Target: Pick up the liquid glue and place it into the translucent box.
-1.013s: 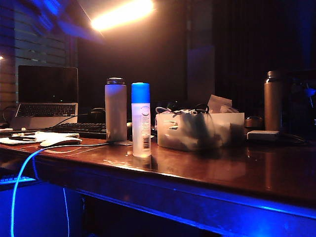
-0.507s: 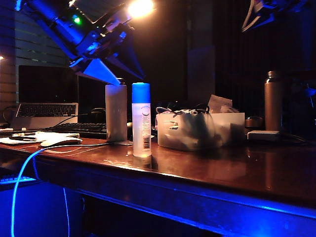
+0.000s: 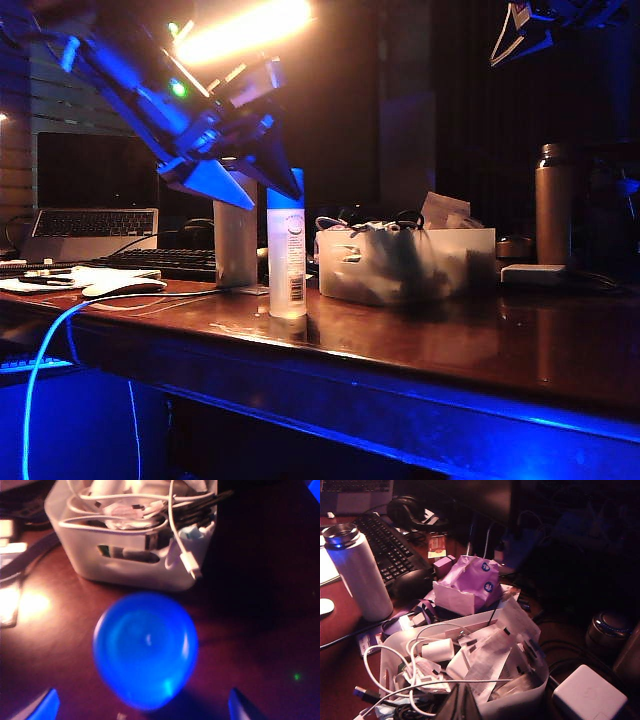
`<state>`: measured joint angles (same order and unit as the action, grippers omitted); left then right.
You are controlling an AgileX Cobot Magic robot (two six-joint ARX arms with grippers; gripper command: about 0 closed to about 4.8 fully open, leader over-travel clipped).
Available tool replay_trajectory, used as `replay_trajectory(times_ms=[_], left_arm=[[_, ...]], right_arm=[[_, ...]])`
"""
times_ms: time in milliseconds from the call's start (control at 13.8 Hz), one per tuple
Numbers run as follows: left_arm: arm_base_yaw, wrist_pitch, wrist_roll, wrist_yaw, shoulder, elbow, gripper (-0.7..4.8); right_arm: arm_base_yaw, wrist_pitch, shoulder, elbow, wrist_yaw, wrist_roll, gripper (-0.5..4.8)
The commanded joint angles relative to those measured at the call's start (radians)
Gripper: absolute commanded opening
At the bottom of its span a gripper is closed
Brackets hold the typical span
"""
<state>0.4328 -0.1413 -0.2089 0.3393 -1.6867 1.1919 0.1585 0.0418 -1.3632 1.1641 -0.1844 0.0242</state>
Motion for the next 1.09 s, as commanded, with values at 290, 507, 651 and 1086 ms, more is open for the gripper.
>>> replay_trajectory(times_ms=[290, 507, 651, 1086], left_arm=[[0.011, 0.045, 0.054, 0.093, -0.042, 0.092, 4.79], [0.013, 0.037, 0.067, 0.095, -0.073, 0.101, 4.79], [0.013, 0.027, 0.066, 0.093, -0.077, 0.101, 4.79], [0.013, 0.039, 0.06, 0.057, -0.077, 0.101, 2.74]], right_arm=[[0.001, -0.021, 0.004, 0.005, -0.002, 0.003, -0.01], [0.001, -0.02, 0.004, 0.005, -0.002, 0.003, -0.01], [0.001, -0.021, 0.004, 0.005, -0.002, 0.003, -0.01], [0.001, -0.021, 0.004, 0.005, -0.002, 0.003, -0.01]])
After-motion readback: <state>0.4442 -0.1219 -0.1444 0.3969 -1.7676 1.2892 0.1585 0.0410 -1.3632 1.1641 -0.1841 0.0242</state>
